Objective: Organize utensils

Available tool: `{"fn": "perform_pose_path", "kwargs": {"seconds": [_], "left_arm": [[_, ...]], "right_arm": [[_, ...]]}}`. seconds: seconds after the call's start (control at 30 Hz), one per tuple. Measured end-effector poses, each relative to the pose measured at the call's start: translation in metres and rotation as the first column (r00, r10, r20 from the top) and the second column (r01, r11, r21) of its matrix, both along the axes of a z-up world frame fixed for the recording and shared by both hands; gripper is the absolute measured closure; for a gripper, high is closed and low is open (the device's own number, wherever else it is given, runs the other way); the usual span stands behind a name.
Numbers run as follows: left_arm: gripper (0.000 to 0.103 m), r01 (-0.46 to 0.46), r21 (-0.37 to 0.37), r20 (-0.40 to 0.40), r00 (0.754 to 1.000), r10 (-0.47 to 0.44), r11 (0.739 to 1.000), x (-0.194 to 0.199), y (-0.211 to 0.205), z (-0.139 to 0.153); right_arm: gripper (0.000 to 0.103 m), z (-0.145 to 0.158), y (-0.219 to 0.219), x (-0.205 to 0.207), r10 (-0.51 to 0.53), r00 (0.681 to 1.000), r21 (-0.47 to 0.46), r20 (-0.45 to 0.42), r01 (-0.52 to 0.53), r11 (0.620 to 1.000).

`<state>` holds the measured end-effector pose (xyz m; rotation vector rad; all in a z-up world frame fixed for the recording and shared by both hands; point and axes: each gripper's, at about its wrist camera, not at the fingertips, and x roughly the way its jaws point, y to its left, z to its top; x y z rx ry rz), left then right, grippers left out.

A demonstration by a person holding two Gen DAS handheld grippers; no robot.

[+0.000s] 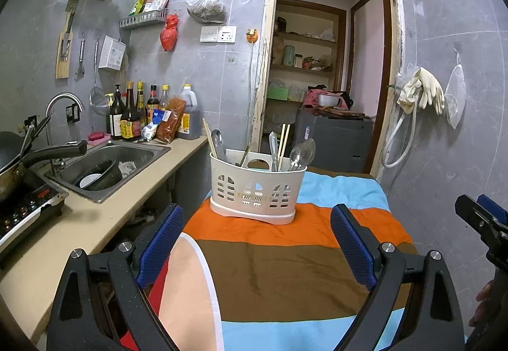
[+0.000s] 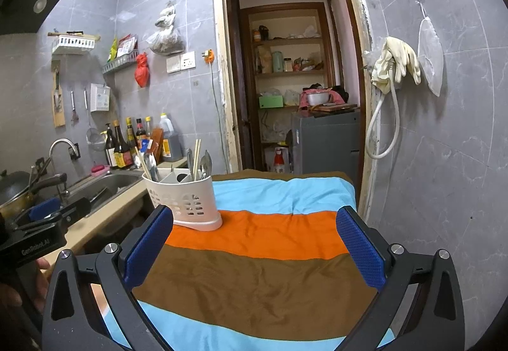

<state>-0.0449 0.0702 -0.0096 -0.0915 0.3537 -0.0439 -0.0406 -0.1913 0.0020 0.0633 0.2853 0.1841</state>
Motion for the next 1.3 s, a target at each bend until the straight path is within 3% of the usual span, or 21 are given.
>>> {"fn": "perform_pose_path", "kwargs": {"seconds": [1.3], "left_arm": [[0.012, -0.010, 0.004, 0.006, 1.000, 0.010, 1.000, -0.0034, 0.0005, 0.0016]], "right_arm": [[0.000, 0.0011, 0.0016, -0.0008, -0.001, 1.000, 0.001, -0.002, 0.001, 1.000]]}}
